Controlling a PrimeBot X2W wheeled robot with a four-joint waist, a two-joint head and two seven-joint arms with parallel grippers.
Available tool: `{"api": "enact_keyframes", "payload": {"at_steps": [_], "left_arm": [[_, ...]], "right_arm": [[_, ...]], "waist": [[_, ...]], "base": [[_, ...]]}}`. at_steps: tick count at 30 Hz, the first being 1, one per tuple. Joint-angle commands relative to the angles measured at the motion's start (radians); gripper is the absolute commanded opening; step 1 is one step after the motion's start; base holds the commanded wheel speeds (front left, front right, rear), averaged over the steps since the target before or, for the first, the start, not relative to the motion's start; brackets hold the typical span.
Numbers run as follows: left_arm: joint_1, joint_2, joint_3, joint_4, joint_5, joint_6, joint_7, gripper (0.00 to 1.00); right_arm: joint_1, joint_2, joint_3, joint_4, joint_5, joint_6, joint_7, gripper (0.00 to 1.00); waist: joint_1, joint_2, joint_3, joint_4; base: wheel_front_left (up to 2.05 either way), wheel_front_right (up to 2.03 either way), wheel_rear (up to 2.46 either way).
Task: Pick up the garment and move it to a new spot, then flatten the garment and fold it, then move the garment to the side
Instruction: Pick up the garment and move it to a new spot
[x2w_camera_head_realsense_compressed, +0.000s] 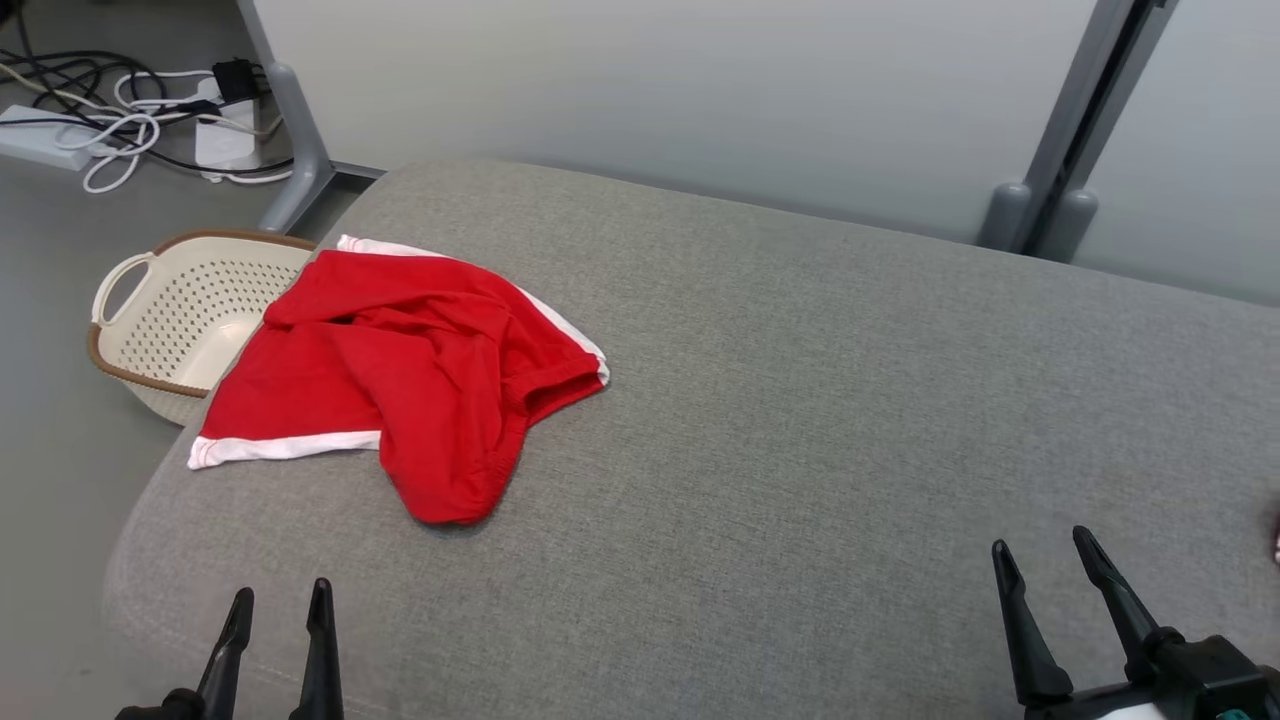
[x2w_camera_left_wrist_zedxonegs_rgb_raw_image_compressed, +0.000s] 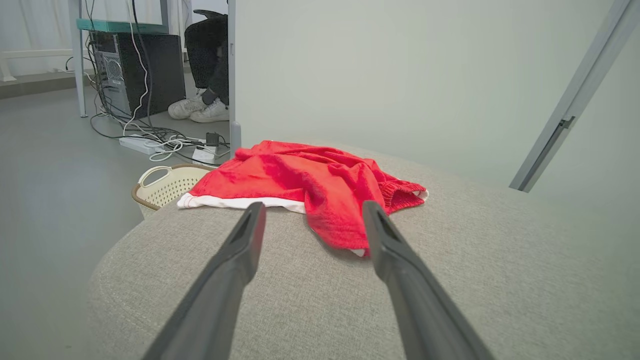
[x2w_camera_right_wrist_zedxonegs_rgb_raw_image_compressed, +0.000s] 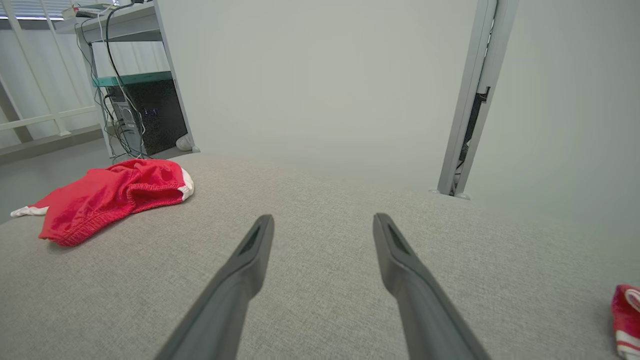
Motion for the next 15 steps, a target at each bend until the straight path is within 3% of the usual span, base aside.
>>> {"api": "enact_keyframes", "payload": {"at_steps": [1, 5, 15], "left_arm": [[-0.017, 0.003, -0.005, 0.009, -0.010, -0.001, -0.001, 1.00], [-0.072, 0.003, -0.041, 0.085, -0.024, -0.001, -0.001, 1.00], [-0.392, 0.035, -0.042, 0.467, -0.046, 0.029, 0.079, 1.00]], "right_arm": [[0.005, -0.005, -0.003, 0.004, -0.001, 0.000, -0.005, 1.00], [0.012, -0.005, -0.007, 0.002, -0.006, 0.000, -0.005, 1.00], [-0.039, -0.005, 0.013, 0.005, 0.003, 0.000, -0.005, 1.00]], "waist": [[0.0000, 0.0000, 0.010, -0.023], [0.0000, 0.0000, 0.034, -0.067], [0.0000, 0.0000, 0.119, -0.178]], "base": [[0.00, 0.00, 0.00], [0.00, 0.00, 0.00], [0.00, 0.00, 0.00]]}}
